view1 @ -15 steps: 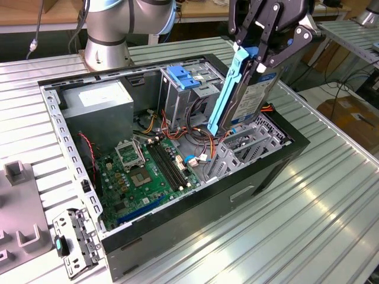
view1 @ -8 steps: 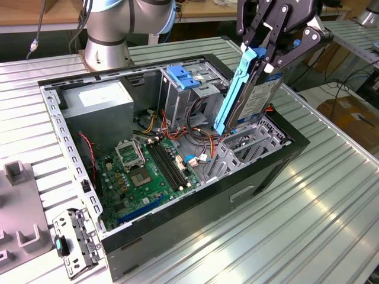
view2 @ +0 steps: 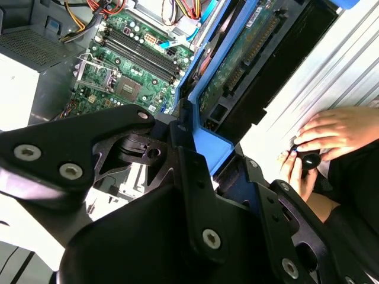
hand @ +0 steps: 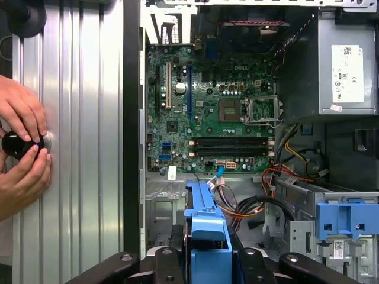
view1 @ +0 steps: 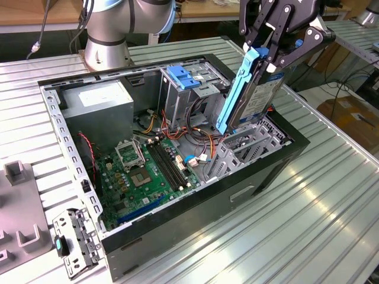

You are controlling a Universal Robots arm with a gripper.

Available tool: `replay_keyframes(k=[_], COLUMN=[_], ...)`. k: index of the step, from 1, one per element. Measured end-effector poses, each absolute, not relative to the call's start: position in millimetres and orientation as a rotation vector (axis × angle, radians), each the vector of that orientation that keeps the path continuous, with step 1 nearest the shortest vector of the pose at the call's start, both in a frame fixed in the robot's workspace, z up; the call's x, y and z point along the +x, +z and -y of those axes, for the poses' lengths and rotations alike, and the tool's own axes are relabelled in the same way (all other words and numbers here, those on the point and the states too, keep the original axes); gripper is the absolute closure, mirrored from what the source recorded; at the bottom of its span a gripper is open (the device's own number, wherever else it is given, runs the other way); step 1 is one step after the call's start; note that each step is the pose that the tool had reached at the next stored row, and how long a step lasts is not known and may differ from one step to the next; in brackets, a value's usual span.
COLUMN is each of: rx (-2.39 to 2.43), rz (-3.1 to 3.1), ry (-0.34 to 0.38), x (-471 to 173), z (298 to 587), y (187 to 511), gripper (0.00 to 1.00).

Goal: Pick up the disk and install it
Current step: 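Insert the disk into the insertion slot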

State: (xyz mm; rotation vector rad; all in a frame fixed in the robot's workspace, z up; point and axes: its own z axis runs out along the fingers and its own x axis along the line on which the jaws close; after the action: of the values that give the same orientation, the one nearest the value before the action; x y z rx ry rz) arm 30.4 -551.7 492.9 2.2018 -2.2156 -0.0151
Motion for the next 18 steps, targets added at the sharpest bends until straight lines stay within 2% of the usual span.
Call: replay_keyframes(k=[10,18], rx=[2.202,2.202], rz=[2.215,2.215], ry=[-0.015,-0.014], x=[33,49], z=[552,553], y=[490,473], gripper=[0.63,0.63])
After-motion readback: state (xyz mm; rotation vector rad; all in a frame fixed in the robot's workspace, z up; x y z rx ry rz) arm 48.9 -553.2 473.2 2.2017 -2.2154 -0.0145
